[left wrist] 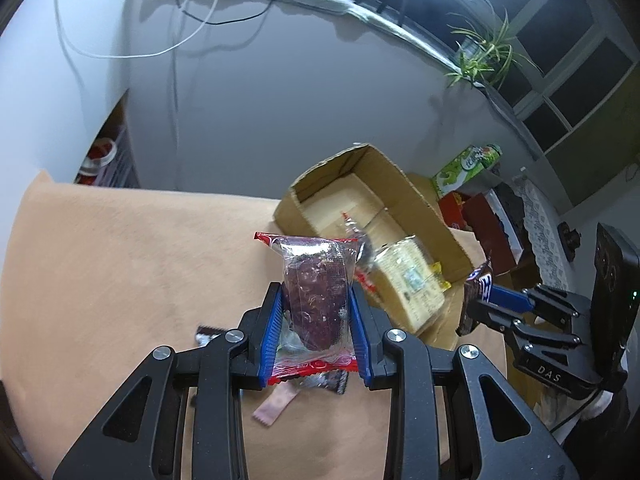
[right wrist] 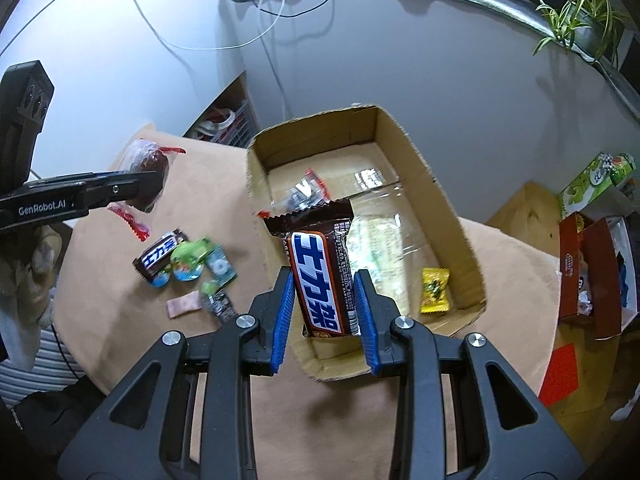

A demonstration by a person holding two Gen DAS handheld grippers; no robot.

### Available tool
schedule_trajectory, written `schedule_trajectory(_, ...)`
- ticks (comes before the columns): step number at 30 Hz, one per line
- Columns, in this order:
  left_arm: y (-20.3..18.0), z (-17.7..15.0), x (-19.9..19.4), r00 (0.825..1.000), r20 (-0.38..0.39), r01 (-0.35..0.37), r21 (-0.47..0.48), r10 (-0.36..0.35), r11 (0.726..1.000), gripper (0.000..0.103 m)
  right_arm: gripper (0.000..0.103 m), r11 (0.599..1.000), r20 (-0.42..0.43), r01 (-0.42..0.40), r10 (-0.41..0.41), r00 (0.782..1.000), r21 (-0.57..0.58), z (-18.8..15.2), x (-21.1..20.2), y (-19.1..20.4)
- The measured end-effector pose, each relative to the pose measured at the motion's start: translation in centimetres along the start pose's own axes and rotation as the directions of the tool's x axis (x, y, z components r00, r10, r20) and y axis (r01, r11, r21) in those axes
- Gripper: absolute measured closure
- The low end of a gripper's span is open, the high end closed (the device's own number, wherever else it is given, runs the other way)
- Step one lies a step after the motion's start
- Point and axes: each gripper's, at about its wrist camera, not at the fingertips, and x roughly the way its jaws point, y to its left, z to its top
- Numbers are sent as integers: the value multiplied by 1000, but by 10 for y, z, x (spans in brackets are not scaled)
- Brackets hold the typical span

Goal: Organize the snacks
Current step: 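Carry the snack bag with the left tool while the right tool carries the chocolate bar over the box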

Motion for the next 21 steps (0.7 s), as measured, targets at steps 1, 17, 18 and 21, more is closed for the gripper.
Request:
schedule_trajectory(1, -2, 2, 2, 1000, 0, 2, 3, -2, 1000, 73, 72, 1000, 0, 2, -2, 1000, 1, 2, 2, -1)
schedule_trajectory(17, -33, 41, 46, 1000, -19, 6, 41, -5, 999, 73, 72, 998, -6, 32, -32, 999, 46, 46, 27, -39)
schedule_trajectory(18, -34, 43, 49, 1000, -22, 4, 42, -3, 999, 73, 72, 998, -10, 31, -31, 999, 50, 48, 29, -41)
schedule_trajectory(21, -36, 48, 58, 1000, -29, -2, 44, 4, 999, 73, 72, 998, -22, 32, -30, 999, 61, 53, 38, -46)
